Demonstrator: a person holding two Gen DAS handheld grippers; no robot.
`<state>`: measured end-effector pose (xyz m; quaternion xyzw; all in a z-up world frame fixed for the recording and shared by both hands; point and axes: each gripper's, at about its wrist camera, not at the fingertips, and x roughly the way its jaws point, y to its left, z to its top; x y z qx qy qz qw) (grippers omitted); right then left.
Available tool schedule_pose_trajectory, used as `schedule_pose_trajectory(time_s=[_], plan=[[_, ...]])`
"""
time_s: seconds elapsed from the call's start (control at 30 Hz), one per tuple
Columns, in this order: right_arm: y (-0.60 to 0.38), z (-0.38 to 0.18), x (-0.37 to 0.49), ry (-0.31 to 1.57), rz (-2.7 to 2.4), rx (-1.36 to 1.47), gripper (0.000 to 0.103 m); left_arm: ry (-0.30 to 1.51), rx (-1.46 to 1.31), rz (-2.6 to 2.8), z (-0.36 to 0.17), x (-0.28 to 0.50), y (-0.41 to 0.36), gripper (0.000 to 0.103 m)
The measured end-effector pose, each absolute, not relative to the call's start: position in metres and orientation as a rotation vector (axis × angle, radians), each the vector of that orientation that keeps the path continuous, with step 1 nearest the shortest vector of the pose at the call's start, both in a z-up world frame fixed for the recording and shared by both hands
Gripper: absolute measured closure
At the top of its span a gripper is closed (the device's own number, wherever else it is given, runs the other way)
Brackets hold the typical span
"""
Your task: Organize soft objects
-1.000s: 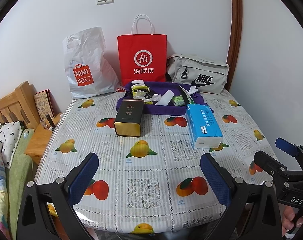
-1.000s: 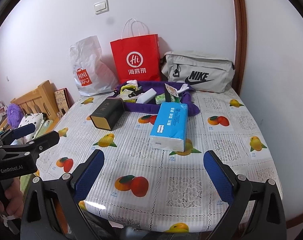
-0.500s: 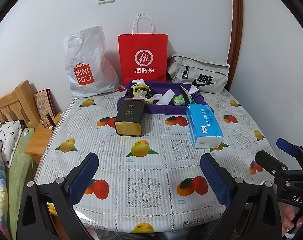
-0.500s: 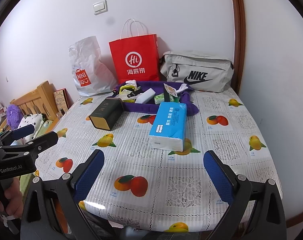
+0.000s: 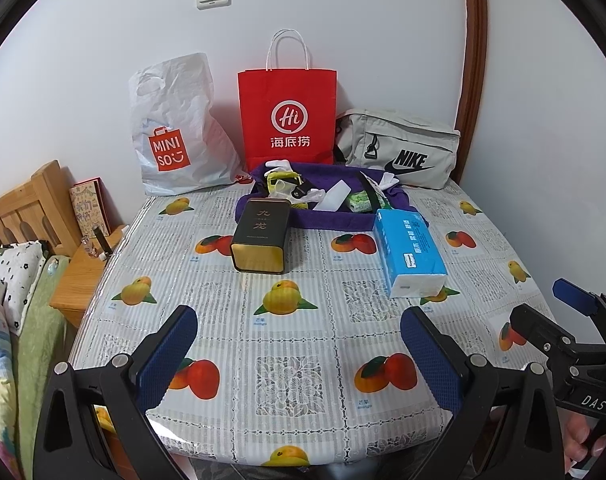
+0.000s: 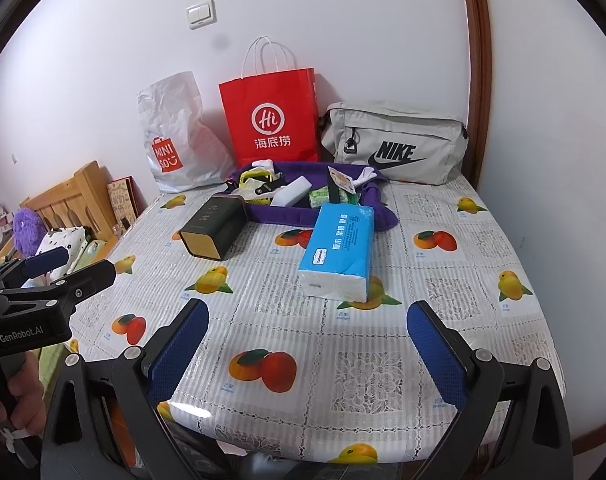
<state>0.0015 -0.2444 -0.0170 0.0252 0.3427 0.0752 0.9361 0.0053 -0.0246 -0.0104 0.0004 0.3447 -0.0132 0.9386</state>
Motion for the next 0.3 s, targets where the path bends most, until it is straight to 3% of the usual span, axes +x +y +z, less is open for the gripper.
schedule_pose_trajectory(time_s=[0.3], plan=[[-0.2429,-0.0191,0.0029,0.711,0.158,0.052,0.004,0.703,0.003,-0.019,-0.0122,0.0072,-0.0237,0.000]])
